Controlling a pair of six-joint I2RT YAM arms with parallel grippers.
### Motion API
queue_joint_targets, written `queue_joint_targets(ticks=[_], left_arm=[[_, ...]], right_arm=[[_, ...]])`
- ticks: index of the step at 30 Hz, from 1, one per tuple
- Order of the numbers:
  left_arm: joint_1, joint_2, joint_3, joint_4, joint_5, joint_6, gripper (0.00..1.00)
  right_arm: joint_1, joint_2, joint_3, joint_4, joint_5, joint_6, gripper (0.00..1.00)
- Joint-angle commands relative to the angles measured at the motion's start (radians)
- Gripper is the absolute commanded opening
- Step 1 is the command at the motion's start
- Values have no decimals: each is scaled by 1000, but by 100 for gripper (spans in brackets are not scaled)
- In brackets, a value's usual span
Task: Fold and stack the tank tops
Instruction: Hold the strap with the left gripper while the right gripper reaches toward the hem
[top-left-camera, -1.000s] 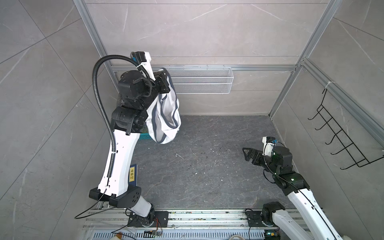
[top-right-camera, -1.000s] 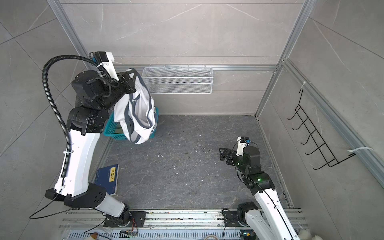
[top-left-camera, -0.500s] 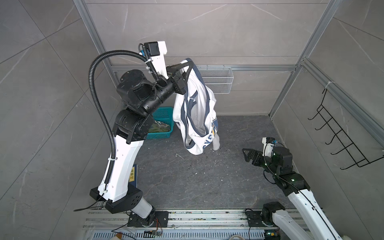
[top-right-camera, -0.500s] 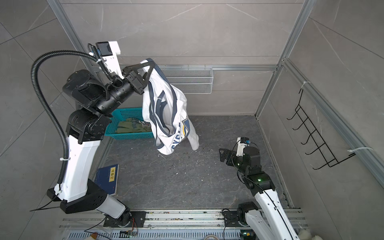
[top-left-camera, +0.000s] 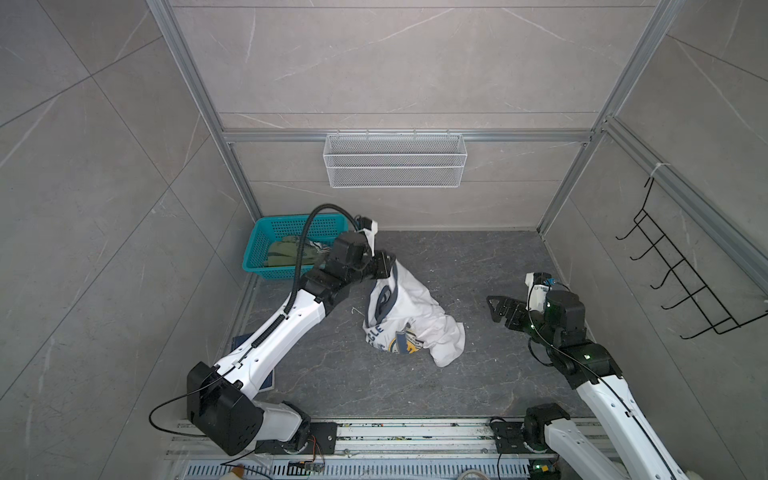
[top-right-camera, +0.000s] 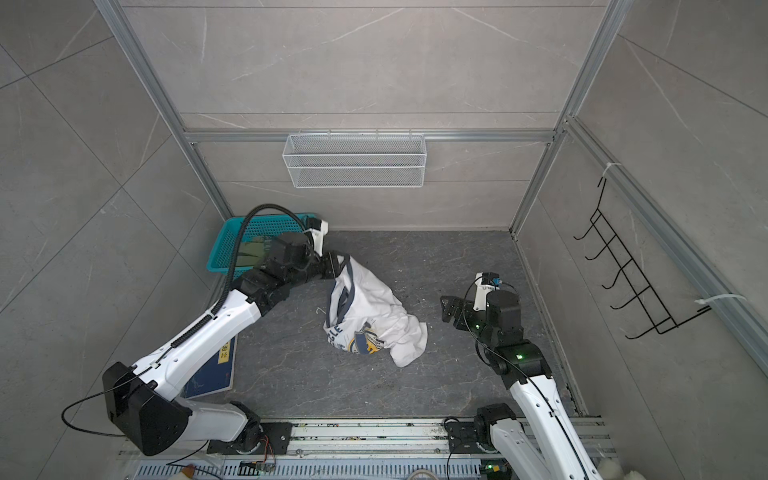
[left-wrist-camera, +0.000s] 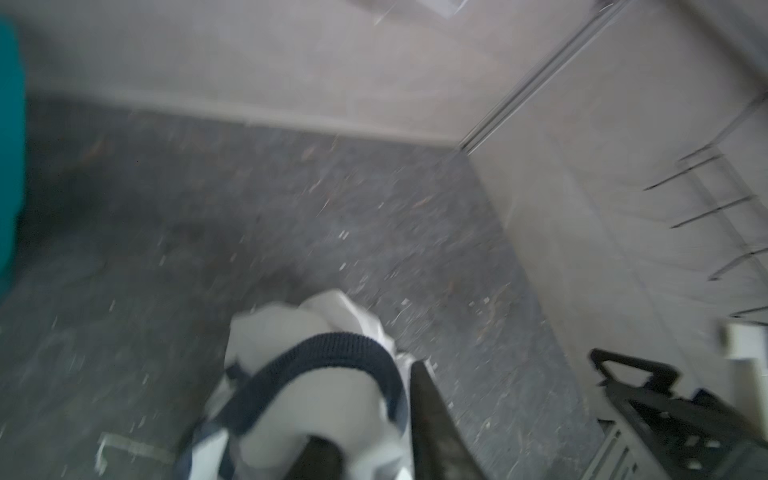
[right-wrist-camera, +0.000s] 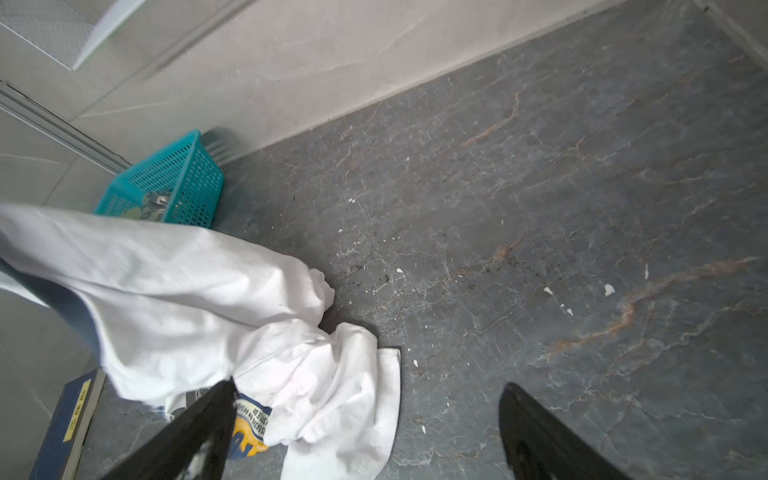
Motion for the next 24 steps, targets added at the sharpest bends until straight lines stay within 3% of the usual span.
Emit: queue_joint_targets(ticks=[1,8,11,16,24], left_arm=[[29,-35,-89,-65,-218,-95,39],[76,-92,-219,-139,-273,-157,68],[76,-149,-276,-85,-197,-200,76],[72,-130,-329,-9,-33,-316,78],[41,-24,-412,108,43,-350,80]], right_arm=[[2,45,0,17,-50,-10,100],[7,148,-3,32,-132,4,100],[35,201,-14,41,-147,20,99],[112,283,-58,99,-141,79,99],[133,375,-108,135,-108,126,94]])
